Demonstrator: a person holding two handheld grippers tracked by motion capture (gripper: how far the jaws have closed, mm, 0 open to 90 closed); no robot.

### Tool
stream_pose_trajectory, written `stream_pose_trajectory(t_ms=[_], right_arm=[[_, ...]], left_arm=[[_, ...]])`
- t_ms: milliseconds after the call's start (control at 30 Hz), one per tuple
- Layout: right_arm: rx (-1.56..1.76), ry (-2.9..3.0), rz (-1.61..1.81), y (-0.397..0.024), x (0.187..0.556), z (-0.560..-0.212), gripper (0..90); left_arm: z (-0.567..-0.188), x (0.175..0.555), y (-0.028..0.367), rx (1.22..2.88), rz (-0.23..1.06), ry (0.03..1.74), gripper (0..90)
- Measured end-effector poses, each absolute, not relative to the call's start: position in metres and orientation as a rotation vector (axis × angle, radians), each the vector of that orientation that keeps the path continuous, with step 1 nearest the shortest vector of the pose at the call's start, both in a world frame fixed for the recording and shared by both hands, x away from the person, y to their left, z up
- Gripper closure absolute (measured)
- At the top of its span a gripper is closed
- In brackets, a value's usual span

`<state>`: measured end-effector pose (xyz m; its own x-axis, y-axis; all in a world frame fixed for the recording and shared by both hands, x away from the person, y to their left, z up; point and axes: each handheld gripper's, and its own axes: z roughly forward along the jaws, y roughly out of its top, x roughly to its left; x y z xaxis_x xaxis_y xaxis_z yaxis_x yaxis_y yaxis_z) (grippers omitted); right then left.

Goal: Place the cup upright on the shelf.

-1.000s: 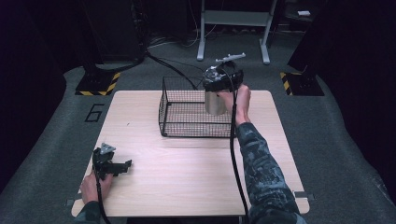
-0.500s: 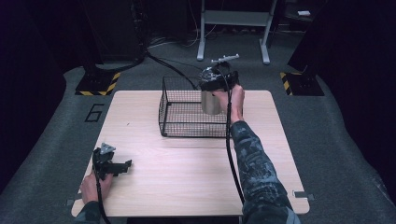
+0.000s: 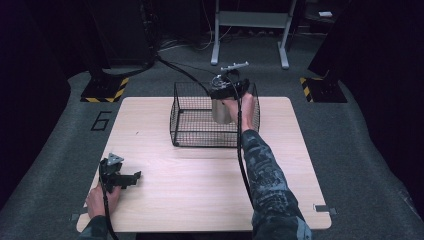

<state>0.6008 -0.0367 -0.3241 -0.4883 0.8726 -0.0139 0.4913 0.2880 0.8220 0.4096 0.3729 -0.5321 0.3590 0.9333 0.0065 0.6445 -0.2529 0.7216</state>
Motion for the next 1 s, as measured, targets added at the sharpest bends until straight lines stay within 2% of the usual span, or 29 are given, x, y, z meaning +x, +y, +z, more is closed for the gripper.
stream_pose_trajectory(t_ms=[1000], right_arm=[[1.287, 2.148, 1.029, -0.022, 0.615, -0.38, 3.6]], left_arm=[[-0.533, 0.41, 0.372, 1.969, 0.587, 1.375, 0.0]])
